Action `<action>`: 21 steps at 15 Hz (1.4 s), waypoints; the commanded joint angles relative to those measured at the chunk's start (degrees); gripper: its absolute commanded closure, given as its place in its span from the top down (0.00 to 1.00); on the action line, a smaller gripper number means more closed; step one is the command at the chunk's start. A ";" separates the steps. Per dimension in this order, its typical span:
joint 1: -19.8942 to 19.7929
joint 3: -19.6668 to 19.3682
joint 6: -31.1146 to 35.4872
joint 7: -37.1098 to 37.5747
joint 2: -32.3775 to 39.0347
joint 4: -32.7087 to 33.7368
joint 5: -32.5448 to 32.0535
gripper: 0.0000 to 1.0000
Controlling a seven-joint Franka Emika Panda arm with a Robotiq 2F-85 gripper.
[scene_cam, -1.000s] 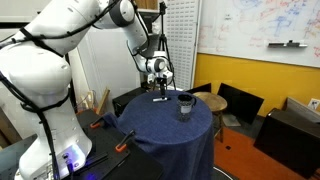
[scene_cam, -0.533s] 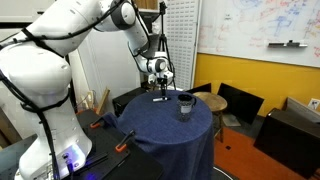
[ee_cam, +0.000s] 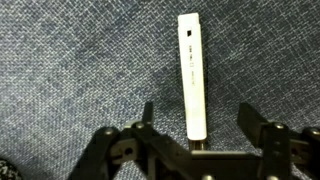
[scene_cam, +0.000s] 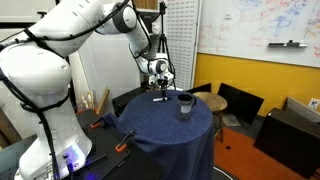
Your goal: Put the marker in the mug
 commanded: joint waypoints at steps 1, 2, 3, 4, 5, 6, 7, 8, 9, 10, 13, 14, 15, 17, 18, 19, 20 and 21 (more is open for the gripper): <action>0.09 -0.41 -2.94 -1.57 1.23 2.90 1.95 0.57; 0.09 -0.42 -2.97 -1.56 1.34 3.08 1.98 0.50; 0.08 -0.43 -3.02 -1.54 1.47 3.28 2.00 0.41; 0.10 -0.44 -3.05 -1.50 1.55 3.41 2.01 0.33; 0.05 -0.43 -3.05 -1.53 1.74 3.80 2.04 0.27; 0.11 -0.48 -3.08 -1.43 1.70 3.87 2.02 0.18; 0.11 -0.49 -3.07 -1.45 1.76 4.00 2.00 0.11; 0.34 -0.65 -3.01 -1.16 1.48 3.67 1.90 0.03; 0.50 -0.77 -2.84 -1.00 1.25 3.40 1.81 0.00; 0.66 -0.85 -2.57 -0.93 0.82 2.87 1.71 0.05; 1.58 -1.46 -1.92 -0.13 -0.44 1.36 1.22 0.05; 2.01 -1.72 -1.60 0.14 -0.99 0.71 0.99 0.05; 2.60 -2.17 -1.02 0.54 -1.79 -0.27 0.68 0.05; 4.13 -3.47 -0.29 1.62 -3.37 -1.98 0.01 0.05; 4.81 -4.08 -0.16 1.94 -4.11 -2.65 -0.26 0.05; 5.65 -4.82 0.08 2.42 -5.17 -3.67 -0.59 0.05; 6.41 -5.57 0.21 2.86 -5.84 -4.27 -0.95 0.05; 7.22 -6.32 0.40 3.38 -6.94 -5.32 -1.34 0.05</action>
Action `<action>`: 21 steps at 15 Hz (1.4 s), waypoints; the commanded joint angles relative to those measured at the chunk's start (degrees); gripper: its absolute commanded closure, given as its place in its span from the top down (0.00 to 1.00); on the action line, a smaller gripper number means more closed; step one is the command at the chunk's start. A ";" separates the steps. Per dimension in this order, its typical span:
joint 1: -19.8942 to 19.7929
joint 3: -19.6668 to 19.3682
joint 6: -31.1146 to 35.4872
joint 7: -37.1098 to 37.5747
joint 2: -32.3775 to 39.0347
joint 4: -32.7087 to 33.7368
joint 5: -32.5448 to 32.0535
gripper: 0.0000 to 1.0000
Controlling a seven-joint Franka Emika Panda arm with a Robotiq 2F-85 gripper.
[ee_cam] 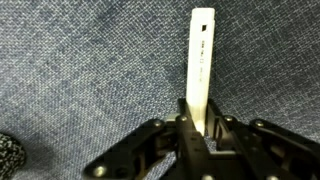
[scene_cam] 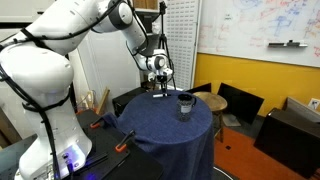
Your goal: Put the marker in the mug
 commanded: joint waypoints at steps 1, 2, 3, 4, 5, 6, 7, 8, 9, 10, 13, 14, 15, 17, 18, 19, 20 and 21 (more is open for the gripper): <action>3.52 -3.22 1.00 3.70 -5.84 -6.22 -1.87 0.05; 4.17 -3.87 1.02 4.31 -6.84 -7.14 -2.41 0.05; 4.89 -4.62 1.00 5.43 -7.60 -7.82 -3.14 0.05; 5.56 -5.38 1.09 6.45 -8.55 -8.78 -4.01 0.05; 6.27 -6.06 1.03 7.80 -9.56 -9.75 -4.98 0.05; 7.00 -6.92 1.12 9.29 -10.48 -10.75 -6.14 0.05; 7.84 -7.78 1.13 11.19 -11.50 -11.81 -7.54 0.05; 8.61 -8.73 1.12 13.15 -12.42 -12.80 -9.05 0.05; 9.39 -9.53 1.03 15.22 -13.29 -13.77 -10.66 0.05; 10.08 -10.31 0.80 17.34 -14.29 -14.74 -12.36 0.05; 11.65 -12.08 -0.05 24.12 -17.03 -17.45 -17.71 0.05; 11.84 -12.34 -0.19 26.11 -17.75 -18.19 -19.36 0.05; 12.20 -12.74 -0.56 28.45 -18.78 -19.20 -21.21 0.05; 12.92 -13.53 -1.48 33.45 -20.93 -21.07 -25.25 0.05; 13.13 -13.85 -2.16 35.98 -22.05 -21.95 -27.42 0.05; 13.33 -14.05 -3.16 38.65 -23.16 -22.75 -29.67 0.05; 13.23 -13.90 -4.41 41.12 -24.30 -23.46 -31.91 0.05; 13.14 -13.66 -5.99 43.65 -25.62 -24.21 -34.16 0.05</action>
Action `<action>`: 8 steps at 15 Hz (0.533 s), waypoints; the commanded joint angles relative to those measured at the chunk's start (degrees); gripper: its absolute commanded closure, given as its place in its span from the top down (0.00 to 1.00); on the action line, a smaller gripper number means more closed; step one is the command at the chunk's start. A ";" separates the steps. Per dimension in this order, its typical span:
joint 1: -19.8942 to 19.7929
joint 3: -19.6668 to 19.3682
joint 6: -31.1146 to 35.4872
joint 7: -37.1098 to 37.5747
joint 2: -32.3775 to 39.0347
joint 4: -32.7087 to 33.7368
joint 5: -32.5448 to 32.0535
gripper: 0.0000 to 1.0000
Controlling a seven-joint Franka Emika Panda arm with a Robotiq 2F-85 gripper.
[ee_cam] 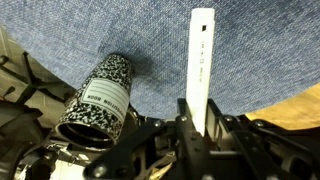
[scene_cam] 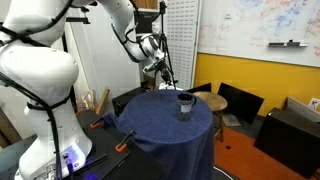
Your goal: Put the marker in the mug
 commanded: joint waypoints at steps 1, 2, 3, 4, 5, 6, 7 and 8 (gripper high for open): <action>0.45 0.32 -5.69 8.97 -6.78 -4.74 -7.63 0.05; -0.21 1.31 -7.79 11.22 -8.12 -5.35 -9.76 0.05; -0.91 2.34 -10.02 13.31 -9.37 -5.81 -11.76 0.05; -1.69 3.52 -12.33 15.18 -10.52 -6.23 -13.36 0.05; -2.71 4.89 -14.38 16.67 -11.54 -6.59 -14.70 0.05; -3.67 6.40 -16.65 17.91 -12.70 -7.02 -15.64 0.05; -4.85 7.89 -18.57 18.92 -13.58 -7.35 -16.39 0.05; -5.97 9.38 -20.28 19.80 -14.36 -7.66 -16.83 0.05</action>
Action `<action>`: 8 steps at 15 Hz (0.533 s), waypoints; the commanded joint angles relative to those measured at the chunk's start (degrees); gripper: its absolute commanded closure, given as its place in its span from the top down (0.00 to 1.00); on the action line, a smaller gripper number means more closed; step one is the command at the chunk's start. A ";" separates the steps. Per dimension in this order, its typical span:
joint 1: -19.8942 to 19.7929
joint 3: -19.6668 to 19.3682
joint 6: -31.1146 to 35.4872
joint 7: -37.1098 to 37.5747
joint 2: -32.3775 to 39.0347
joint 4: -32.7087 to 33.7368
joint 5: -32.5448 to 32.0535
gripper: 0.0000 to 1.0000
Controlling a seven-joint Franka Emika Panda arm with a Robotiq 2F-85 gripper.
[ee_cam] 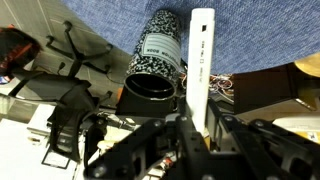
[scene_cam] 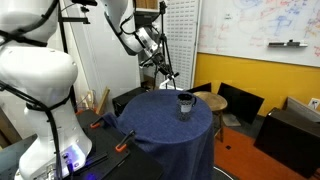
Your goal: Put the marker in the mug
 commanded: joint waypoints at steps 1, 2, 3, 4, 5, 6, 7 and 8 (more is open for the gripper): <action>-4.68 5.77 -6.21 4.23 -5.18 -3.08 -2.88 0.05; -5.78 7.05 -7.96 4.90 -5.71 -3.28 -2.97 0.05; -6.83 8.09 -9.38 5.64 -6.06 -3.47 -2.90 0.05; -7.72 8.92 -10.88 6.50 -6.32 -3.63 -2.85 0.05; -8.66 9.68 -12.08 7.19 -6.55 -3.79 -2.63 0.05; -9.47 10.32 -13.28 7.89 -6.74 -3.97 -2.43 0.05; -10.37 10.75 -14.11 8.50 -6.70 -4.10 -2.31 0.05; -11.06 11.11 -15.12 9.38 -6.63 -4.10 -2.15 0.05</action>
